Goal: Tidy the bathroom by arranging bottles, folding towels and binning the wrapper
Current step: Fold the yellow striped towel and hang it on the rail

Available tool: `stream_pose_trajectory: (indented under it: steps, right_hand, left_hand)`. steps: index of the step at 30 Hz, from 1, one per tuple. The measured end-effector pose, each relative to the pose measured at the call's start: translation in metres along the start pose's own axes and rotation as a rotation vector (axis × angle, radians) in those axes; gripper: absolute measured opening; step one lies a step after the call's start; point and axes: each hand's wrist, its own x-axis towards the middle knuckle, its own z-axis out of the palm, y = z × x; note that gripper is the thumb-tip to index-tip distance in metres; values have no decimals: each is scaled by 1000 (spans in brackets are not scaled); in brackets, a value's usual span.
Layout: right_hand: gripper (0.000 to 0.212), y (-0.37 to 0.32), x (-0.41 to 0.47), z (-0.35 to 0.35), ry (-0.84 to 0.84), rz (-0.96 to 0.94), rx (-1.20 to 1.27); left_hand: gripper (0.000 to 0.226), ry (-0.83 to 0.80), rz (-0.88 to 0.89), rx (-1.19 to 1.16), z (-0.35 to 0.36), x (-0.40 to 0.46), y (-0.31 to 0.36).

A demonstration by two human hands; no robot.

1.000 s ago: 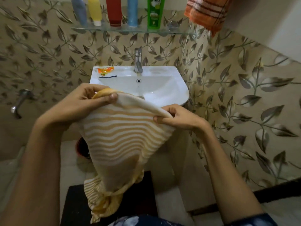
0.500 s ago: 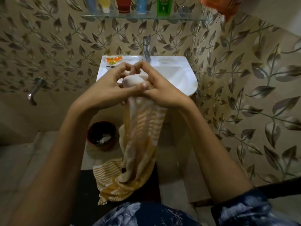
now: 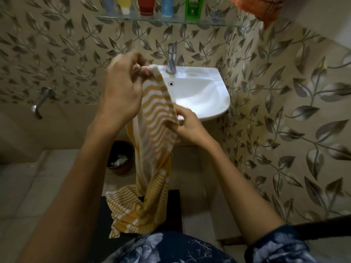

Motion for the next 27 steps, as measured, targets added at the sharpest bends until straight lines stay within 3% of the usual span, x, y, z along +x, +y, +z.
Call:
stream_pose_trajectory:
  steps: [3,7,10,14,17,19,23,25,27]
  right_hand:
    - [7,29,-10,8,75,63,-14]
    - [24,47,-14,17,11,211,1]
    - [25,67,-17,25,-62,350,-71]
    - [32,75,-24,27,-37,497,95]
    - [45,55,-20,23,92,439,148]
    - [36,34,-17,17,139,289,171]
    - [27,-21,-15,7,55,-3,108]
    - [24,-45,-16,6,14,-112,67]
    - [23,-59,-15,3,44,-187,49]
  left_hand:
    - [12,71,11,-3,-3,2,2]
    - [15,131,26,-80,3,0,13]
    - [11,183,28,-132,8,-2,14]
    - [6,146,-9,-173,3,-14,-1]
    - [4,87,-100,-160,1,-28,-19]
    - [16,-34,-200,-168,4,-36,-28]
    - [64,-561,-151,-195,4,-47,-33]
    - [51,-703,-67,-272,3,-47,-35]
    - [23,-611,0,-300,-2,-44,-35]
